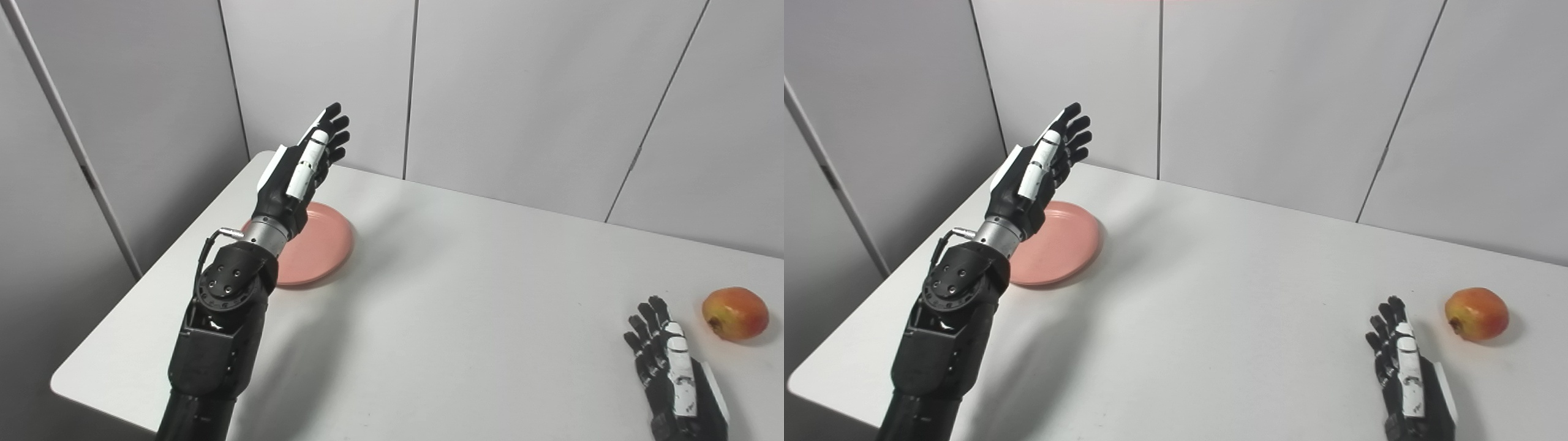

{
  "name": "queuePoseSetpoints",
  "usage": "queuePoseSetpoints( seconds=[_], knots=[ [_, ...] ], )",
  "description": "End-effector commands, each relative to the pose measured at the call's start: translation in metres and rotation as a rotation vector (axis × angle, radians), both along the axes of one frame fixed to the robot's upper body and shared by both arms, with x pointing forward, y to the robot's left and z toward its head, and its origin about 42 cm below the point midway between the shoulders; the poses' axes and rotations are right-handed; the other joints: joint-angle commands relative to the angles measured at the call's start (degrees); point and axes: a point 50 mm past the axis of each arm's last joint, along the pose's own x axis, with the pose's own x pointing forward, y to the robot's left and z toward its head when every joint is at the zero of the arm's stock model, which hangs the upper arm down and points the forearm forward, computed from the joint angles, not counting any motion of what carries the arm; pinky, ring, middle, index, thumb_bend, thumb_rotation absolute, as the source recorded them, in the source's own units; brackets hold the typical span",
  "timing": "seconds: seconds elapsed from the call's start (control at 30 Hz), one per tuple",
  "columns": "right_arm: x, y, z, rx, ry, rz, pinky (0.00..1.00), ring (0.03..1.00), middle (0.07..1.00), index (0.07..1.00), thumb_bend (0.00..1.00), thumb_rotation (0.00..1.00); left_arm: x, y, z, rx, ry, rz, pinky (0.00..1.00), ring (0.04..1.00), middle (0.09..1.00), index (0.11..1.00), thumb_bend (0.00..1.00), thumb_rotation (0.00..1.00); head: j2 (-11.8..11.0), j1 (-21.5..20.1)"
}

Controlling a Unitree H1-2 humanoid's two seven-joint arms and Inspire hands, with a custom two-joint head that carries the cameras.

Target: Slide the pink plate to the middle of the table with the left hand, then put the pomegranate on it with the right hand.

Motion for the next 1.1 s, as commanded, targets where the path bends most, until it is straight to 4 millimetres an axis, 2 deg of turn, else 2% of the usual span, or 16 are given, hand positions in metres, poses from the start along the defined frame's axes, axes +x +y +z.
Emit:
queuePoseSetpoints(
  seconds=[0.0, 0.2, 0.4, 0.73, 1.07],
  knots=[
    [0.001, 0.001, -0.005, 0.005, 0.017, 0.004, 1.0, 1.0, 1.0, 1.0, 0.19, 1.0, 0.003, 0.001, 0.031, 0.003, -0.115, 0.007, 0.95, 0.949, 0.957, 0.951, 0.38, 1.0, 0.04, 0.08],
    [0.0, 0.001, -0.006, 0.007, 0.026, 0.003, 1.0, 1.0, 1.0, 1.0, 0.19, 1.0, 0.002, 0.021, 0.038, -0.026, -0.114, 0.077, 0.93, 0.929, 0.94, 0.936, 0.36, 1.0, -0.18, 0.58],
    [-0.001, 0.0, -0.005, -0.01, 0.029, 0.012, 1.0, 1.0, 1.0, 1.0, 0.19, 1.0, 0.004, 0.046, 0.037, -0.081, -0.107, 0.114, 0.97, 0.96, 0.959, 0.945, 0.37, 1.0, -0.3, 1.04],
    [-0.003, 0.0, -0.003, -0.001, 0.029, 0.009, 1.0, 1.0, 1.0, 1.0, 0.18, 1.0, 0.005, 0.084, 0.027, -0.124, -0.076, 0.179, 0.97, 0.966, 0.971, 0.96, 0.38, 1.0, -0.27, 1.43],
    [-0.003, -0.002, -0.004, 0.0, 0.02, 0.021, 1.0, 1.0, 1.0, 1.0, 0.19, 1.0, 0.003, 0.109, 0.012, -0.186, -0.034, 0.224, 0.98, 0.966, 0.968, 0.957, 0.37, 1.0, -0.18, 1.73]
  ],
)
